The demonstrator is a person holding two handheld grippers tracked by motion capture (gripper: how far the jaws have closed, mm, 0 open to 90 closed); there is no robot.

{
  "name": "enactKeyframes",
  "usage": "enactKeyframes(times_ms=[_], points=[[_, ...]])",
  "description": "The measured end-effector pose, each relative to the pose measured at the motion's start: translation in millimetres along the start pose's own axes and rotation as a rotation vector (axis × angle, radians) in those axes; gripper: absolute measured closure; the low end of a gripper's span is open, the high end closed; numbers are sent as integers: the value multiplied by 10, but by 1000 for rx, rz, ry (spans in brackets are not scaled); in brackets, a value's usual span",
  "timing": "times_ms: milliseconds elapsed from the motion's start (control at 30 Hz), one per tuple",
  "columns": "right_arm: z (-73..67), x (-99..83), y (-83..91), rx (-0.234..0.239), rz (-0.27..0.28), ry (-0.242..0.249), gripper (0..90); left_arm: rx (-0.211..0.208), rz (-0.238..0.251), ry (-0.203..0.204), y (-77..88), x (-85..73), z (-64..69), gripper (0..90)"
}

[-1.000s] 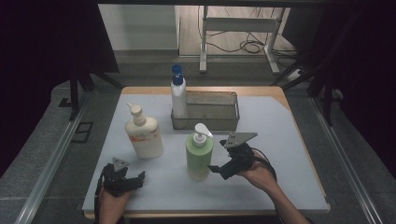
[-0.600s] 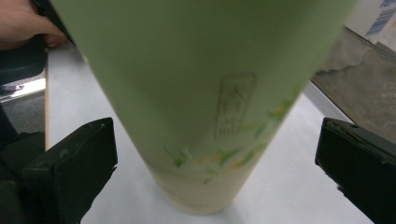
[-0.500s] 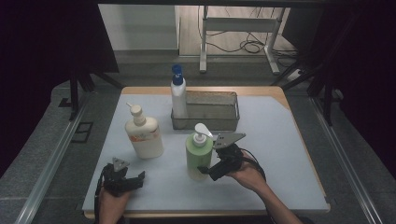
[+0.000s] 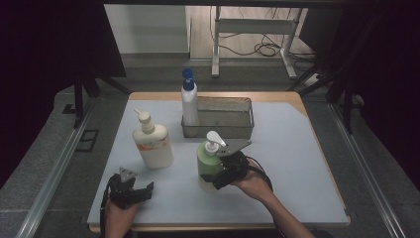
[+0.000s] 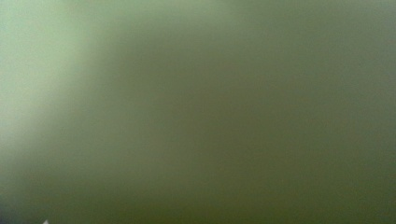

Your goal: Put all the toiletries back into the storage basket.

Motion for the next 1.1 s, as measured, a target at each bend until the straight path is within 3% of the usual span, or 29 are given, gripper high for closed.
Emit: enactKeyframes(times_ms=[200,500,667,1100], points=[[5,-5,1,28,25,-20,113,0,0,0,0,0,0,116],[-1,6,23,-37,15,-47,122,0,0,0,0,0,0,116],[82,79,113,-38,39,-84,123,0,0,0,0,0,0,116],[248,282,226,-100,38,-89,123,0,0,0,0,0,0,116]])
Point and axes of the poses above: each handheld gripper's, and its own axes: y roughly backward along the jaws, x roughly out of its top, z roughly to its right, the point moved 4 cm from there along -y, roughly forward along the jaws, and after that the axes turned 3 degrees about -z, right-handed, at the moved point
